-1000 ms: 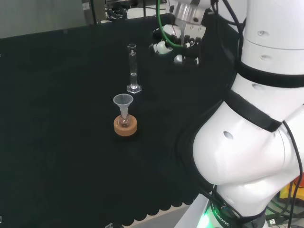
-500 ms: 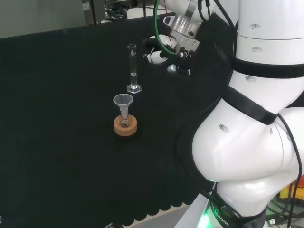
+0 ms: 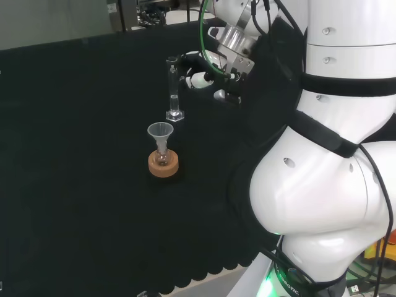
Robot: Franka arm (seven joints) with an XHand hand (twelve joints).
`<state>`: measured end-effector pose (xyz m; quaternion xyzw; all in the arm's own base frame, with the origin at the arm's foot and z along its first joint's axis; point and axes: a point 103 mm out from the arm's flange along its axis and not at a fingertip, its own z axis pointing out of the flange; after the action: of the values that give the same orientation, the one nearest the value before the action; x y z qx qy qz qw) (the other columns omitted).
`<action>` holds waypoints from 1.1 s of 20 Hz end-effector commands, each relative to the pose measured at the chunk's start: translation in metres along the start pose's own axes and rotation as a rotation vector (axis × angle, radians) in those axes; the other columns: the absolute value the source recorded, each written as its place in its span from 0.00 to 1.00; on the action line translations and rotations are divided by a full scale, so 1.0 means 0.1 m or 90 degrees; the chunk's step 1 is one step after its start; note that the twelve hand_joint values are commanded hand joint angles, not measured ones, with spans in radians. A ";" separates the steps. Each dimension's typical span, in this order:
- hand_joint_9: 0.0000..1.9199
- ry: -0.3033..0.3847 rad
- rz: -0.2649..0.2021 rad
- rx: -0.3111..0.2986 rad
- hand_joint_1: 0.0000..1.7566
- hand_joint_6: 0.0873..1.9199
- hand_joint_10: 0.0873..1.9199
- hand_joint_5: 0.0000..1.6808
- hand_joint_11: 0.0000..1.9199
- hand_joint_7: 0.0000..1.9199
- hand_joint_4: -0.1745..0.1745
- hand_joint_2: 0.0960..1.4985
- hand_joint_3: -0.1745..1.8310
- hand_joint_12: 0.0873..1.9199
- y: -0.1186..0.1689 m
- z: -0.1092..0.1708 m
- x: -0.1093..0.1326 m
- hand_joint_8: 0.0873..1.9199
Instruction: Pick up the graduated cylinder.
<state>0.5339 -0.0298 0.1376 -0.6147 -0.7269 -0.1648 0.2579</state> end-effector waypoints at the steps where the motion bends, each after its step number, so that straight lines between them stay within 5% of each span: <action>1: 0.32 0.037 -0.031 -0.029 0.57 0.00 0.26 0.28 0.22 0.19 0.38 0.67 0.00 0.65 0.03 0.10 0.04 0.30; 22: 0.32 0.184 -0.130 -0.033 0.57 0.00 0.25 0.30 0.20 0.19 0.34 0.65 0.00 0.65 0.18 0.44 0.01 0.29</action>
<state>0.5397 -0.0082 0.1033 -0.5335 -0.7370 -0.2728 0.3128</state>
